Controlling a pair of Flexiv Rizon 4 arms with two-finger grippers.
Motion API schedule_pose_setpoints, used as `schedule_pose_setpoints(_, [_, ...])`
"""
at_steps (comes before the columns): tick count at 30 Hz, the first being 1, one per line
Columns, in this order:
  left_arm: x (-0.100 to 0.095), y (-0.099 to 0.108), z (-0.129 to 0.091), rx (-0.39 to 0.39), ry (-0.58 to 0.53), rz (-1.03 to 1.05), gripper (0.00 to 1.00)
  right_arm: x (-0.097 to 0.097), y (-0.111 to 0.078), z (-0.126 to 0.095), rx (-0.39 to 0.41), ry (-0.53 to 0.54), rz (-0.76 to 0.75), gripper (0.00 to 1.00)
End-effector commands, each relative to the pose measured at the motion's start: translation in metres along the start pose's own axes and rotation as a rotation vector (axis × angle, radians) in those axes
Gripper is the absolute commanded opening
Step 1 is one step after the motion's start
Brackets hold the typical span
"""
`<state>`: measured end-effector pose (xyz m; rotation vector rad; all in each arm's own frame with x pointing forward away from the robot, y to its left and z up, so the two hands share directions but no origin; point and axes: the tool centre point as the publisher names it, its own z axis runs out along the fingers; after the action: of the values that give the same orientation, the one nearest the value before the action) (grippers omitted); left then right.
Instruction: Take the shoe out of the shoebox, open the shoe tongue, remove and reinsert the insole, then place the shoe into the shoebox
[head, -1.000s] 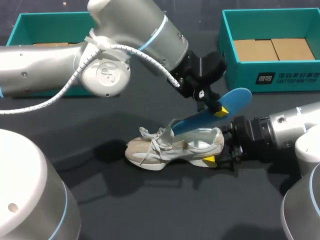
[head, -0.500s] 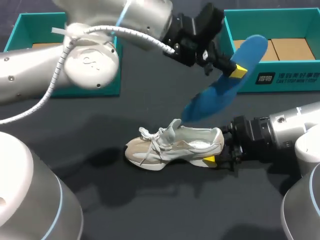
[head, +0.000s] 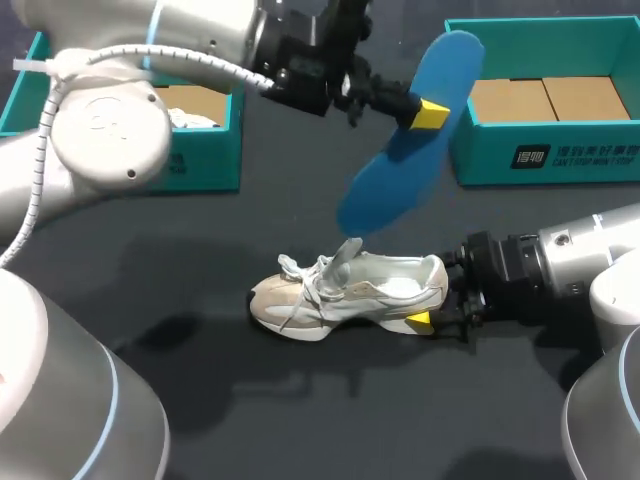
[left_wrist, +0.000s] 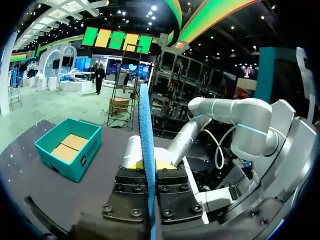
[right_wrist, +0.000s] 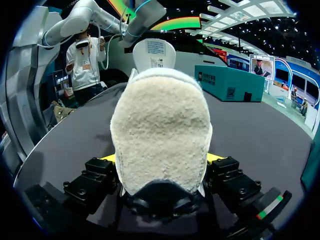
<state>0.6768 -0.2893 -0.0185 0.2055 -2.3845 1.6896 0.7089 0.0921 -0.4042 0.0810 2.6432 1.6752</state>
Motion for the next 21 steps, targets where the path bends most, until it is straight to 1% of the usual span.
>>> schedule_pose_setpoints(1, [0.040,-0.015,-0.075,0.156,0.052,0.025,0.00,0.001,-0.002,0.001,0.003,-0.001,0.000,0.00])
schedule_pose_setpoints(13, [0.040,-0.015,-0.075,0.156,0.052,0.025,0.00,0.001,-0.002,0.001,0.003,-0.001,0.000,0.00])
schedule_pose_setpoints(16, [0.053,-0.013,-0.082,0.201,0.022,0.019,0.00,0.001,-0.002,0.001,0.003,-0.001,0.000,0.00])
schedule_pose_setpoints(18, [0.064,-0.012,-0.087,0.205,0.008,0.020,0.00,0.001,-0.002,0.001,0.003,-0.001,0.000,0.00])
schedule_pose_setpoints(20, [0.073,-0.015,-0.096,0.222,-0.006,0.022,0.00,0.001,-0.002,0.001,0.003,-0.001,0.000,0.00])
schedule_pose_setpoints(21, [0.078,-0.018,-0.103,0.242,0.007,0.039,0.00,0.001,-0.002,0.001,0.003,-0.001,0.000,0.00])
